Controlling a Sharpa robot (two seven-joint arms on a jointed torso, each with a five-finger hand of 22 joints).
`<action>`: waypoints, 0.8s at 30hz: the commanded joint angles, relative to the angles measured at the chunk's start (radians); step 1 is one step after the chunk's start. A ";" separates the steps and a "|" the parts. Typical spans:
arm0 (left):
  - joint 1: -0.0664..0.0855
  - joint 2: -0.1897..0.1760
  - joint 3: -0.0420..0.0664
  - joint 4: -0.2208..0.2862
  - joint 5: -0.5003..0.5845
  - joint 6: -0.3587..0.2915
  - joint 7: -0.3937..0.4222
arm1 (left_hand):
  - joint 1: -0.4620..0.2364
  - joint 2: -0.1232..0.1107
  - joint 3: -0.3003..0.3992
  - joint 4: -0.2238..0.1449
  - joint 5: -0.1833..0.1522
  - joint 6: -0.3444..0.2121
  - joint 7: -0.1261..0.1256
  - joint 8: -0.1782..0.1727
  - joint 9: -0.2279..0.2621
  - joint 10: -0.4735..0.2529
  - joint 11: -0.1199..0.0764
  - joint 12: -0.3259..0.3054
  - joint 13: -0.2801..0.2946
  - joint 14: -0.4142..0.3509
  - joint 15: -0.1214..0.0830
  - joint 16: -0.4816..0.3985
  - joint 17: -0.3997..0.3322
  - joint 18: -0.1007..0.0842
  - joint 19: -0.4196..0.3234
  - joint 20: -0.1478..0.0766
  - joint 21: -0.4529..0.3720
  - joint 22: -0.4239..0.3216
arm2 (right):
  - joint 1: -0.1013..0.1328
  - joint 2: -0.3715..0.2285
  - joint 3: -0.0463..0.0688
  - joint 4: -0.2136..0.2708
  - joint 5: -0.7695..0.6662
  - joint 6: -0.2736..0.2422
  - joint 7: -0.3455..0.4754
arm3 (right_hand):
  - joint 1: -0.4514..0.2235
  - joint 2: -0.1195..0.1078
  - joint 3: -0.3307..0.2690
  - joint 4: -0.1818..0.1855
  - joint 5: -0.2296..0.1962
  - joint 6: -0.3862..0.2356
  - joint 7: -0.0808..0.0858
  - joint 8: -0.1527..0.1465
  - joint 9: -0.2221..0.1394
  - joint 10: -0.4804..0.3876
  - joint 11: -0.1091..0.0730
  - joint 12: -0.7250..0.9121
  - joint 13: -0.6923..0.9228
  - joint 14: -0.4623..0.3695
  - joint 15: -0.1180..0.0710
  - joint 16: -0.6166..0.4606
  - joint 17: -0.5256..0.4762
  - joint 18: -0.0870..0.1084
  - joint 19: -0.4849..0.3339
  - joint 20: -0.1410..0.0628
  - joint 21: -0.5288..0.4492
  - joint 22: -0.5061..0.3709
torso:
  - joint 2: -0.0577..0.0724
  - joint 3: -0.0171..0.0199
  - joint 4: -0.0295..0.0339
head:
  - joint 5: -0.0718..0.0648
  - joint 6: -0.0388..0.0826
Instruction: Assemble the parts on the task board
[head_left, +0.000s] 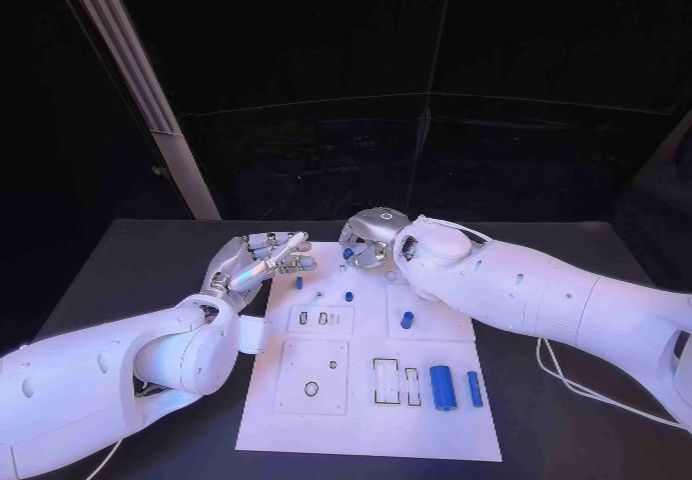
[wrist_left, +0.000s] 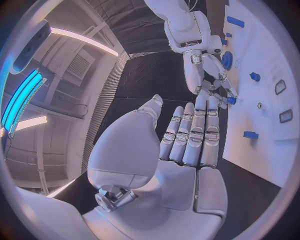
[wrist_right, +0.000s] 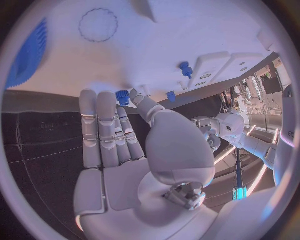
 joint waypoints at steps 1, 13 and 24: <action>0.002 -0.001 0.001 0.001 -0.005 0.015 -0.002 | 0.006 0.007 -0.001 -0.007 -0.005 -0.001 0.004 -0.006 -0.001 -0.001 0.009 -0.004 -0.002 -0.006 0.000 -0.005 0.000 0.013 -0.004 0.003 -0.004 -0.002 | 0.002 -0.009 0.001 0.010 -0.005 -0.038 0.012 | 0.009 -0.014 -0.050 0.017 -0.001 -0.093 0.002 -0.005 -0.002 -0.060 0.004 0.001 0.002 -0.018 0.005 -0.043 -0.033 0.014 -0.022 0.008 -0.038 -0.034 | 0.001 0.0012 -0.0008 | -0.002 0.002; 0.002 -0.016 0.001 0.004 -0.005 0.018 -0.003 | 0.006 0.007 -0.002 -0.008 -0.006 -0.002 0.004 -0.007 -0.001 -0.003 0.009 -0.005 -0.002 -0.007 0.001 -0.006 0.000 0.013 -0.005 0.004 -0.005 -0.002 | 0.003 -0.174 0.003 0.164 0.128 -0.152 0.013 | 0.055 0.018 -0.126 0.069 0.063 0.044 0.002 0.029 0.016 0.053 -0.007 0.077 0.013 0.042 -0.005 -0.040 -0.031 0.015 0.023 -0.001 -0.048 -0.056 | -0.003 0.0020 -0.0091 | 0.001 0.007; 0.003 -0.024 0.000 0.003 -0.005 0.023 -0.008 | 0.006 0.007 -0.002 -0.008 -0.006 -0.002 0.004 -0.008 -0.001 -0.003 0.010 -0.005 -0.002 -0.007 0.001 -0.007 0.000 0.013 -0.005 0.004 -0.006 -0.003 | 0.004 -0.374 0.023 0.300 0.303 -0.002 -0.082 | -0.047 -0.034 -0.242 0.206 0.154 0.040 -0.052 0.017 0.007 0.365 -0.078 0.298 0.162 0.118 -0.061 0.246 0.346 -0.040 0.194 -0.053 0.169 0.275 | -0.009 0.0089 -0.0307 | -0.006 0.012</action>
